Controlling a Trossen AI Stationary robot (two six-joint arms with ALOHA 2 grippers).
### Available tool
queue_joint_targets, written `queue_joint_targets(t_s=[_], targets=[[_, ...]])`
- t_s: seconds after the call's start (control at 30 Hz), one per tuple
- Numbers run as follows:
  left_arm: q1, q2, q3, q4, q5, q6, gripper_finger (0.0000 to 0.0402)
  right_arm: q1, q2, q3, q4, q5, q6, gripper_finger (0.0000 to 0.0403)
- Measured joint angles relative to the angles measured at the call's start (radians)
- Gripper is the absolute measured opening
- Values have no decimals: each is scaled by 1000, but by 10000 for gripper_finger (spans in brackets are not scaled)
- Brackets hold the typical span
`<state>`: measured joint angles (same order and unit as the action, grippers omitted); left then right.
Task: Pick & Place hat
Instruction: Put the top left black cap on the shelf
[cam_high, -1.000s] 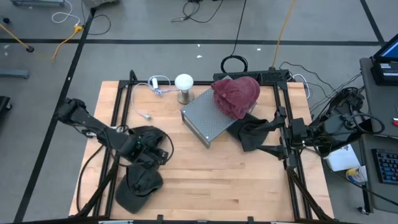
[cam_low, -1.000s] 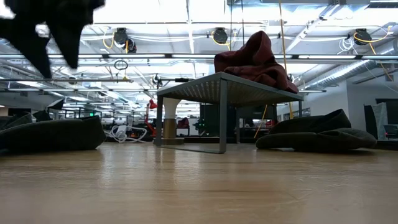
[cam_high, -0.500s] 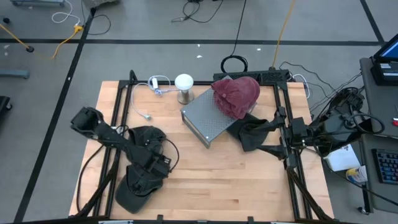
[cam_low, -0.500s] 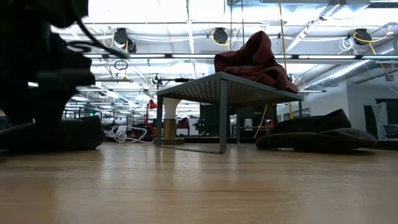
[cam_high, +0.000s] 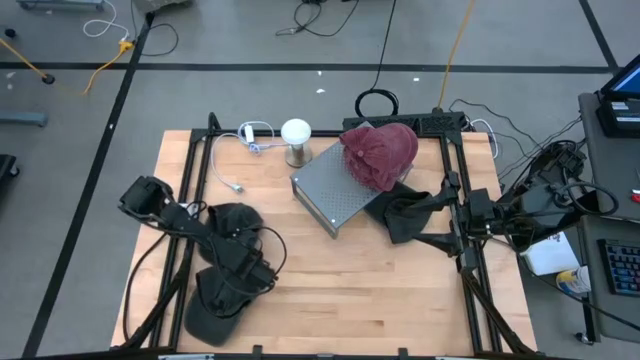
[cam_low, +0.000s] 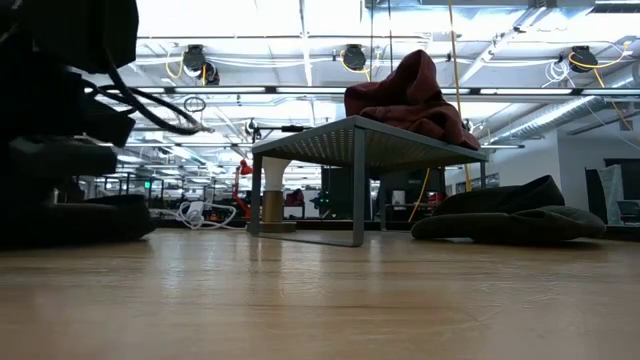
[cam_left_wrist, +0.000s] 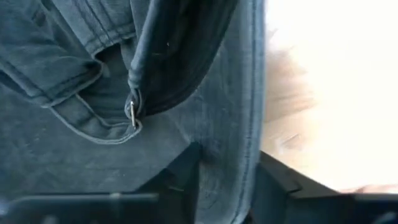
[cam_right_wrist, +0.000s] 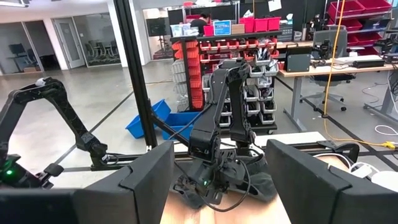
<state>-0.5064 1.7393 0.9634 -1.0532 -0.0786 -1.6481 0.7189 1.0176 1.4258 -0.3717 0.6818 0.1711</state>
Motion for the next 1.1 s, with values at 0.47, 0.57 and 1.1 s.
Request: queue_joint_targets(t_s=[0.47,0.57,1.1], targets=[[3,-127,20,-164,-35,70,8,0,1,-4,3,91,-1,247],[2,-218,23,-172,-58,108,8,0,1,-19,5,106,-6,247],[-39,-663,23,28,-383,407,8,0,1,-113,60,107,33,247]])
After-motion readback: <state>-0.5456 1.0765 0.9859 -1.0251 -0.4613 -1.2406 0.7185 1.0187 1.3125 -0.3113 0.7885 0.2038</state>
